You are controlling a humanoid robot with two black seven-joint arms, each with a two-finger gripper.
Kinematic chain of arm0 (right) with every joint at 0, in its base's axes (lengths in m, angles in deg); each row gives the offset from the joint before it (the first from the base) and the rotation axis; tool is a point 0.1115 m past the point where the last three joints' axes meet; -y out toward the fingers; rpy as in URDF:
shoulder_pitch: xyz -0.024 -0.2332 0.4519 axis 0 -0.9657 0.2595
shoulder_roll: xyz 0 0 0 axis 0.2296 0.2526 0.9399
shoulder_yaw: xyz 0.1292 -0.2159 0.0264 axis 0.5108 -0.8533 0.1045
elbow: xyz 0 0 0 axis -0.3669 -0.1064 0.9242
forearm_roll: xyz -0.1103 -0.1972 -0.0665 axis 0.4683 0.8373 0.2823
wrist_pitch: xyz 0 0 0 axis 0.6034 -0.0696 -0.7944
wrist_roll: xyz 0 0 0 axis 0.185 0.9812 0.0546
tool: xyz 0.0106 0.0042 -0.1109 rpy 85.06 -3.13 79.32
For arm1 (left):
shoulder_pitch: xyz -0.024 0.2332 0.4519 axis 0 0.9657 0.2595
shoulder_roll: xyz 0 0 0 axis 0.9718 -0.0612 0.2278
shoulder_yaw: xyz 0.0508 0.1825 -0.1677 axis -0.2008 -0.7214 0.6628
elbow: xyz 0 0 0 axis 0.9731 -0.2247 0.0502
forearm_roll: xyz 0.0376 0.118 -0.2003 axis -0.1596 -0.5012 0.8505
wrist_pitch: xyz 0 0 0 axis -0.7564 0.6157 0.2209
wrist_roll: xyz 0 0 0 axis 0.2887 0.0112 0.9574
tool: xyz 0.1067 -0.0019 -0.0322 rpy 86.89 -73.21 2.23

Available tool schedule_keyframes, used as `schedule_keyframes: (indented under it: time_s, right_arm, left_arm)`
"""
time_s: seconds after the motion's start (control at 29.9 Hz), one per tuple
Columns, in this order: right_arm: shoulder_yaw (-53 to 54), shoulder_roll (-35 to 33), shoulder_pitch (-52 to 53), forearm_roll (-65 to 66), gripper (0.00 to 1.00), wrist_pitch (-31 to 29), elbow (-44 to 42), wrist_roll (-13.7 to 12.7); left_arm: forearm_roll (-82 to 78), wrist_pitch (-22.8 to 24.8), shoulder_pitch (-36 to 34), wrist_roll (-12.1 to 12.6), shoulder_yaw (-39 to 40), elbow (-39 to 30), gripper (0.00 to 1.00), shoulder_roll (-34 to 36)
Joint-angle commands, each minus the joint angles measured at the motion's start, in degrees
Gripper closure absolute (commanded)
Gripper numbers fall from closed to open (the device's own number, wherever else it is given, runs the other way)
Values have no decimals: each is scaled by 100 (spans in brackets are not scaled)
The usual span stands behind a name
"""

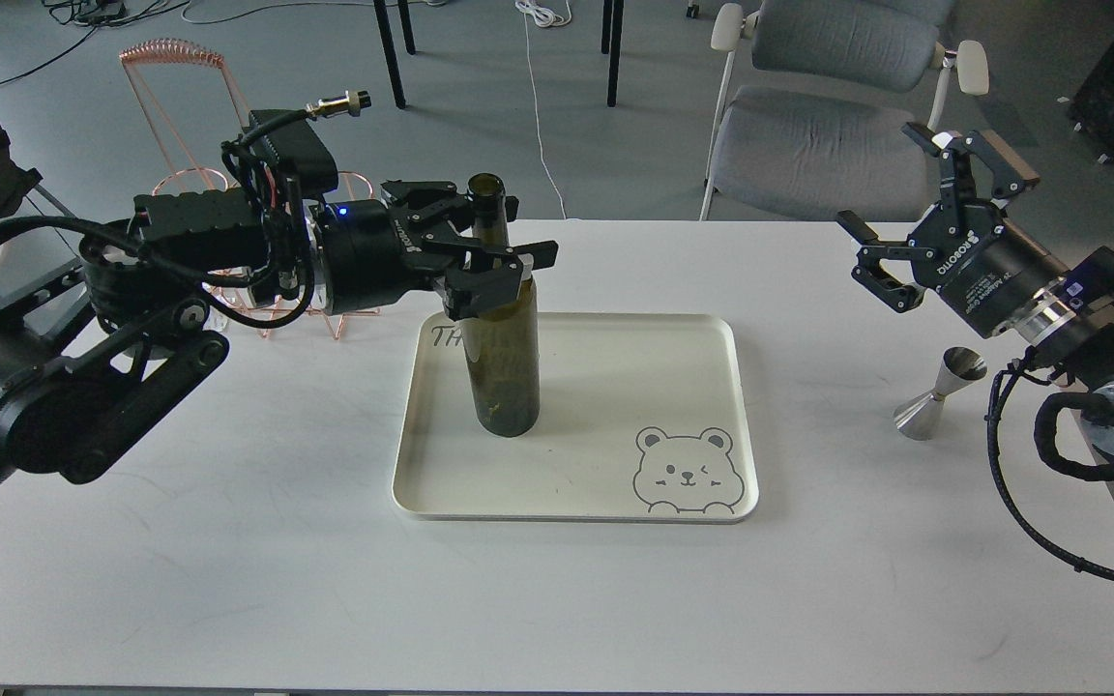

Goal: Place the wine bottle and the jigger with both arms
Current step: 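Close the left gripper on the wine bottle neck, then lift the bottle and carry it over the copper wire rack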

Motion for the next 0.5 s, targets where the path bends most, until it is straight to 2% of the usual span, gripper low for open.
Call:
schedule_keyframes:
  time_s: [0.0, 0.17, 0.33, 0.47]
  right_arm:
    - [0, 10, 0, 0, 1, 0, -1, 0]
    - [0, 36, 0, 0, 1, 0, -9, 0]
    - [0, 36, 0, 0, 1, 0, -9, 0]
    - [9, 45, 0, 0, 1, 0, -9, 0]
  left_arm:
    - [-7, 0, -1, 0, 0, 0, 56, 8]
    - [2, -9, -1, 0, 0, 0, 77, 8]
    - [81, 0, -123, 0, 18, -17, 78, 34]
    - [545, 79, -632, 0, 18, -17, 78, 296]
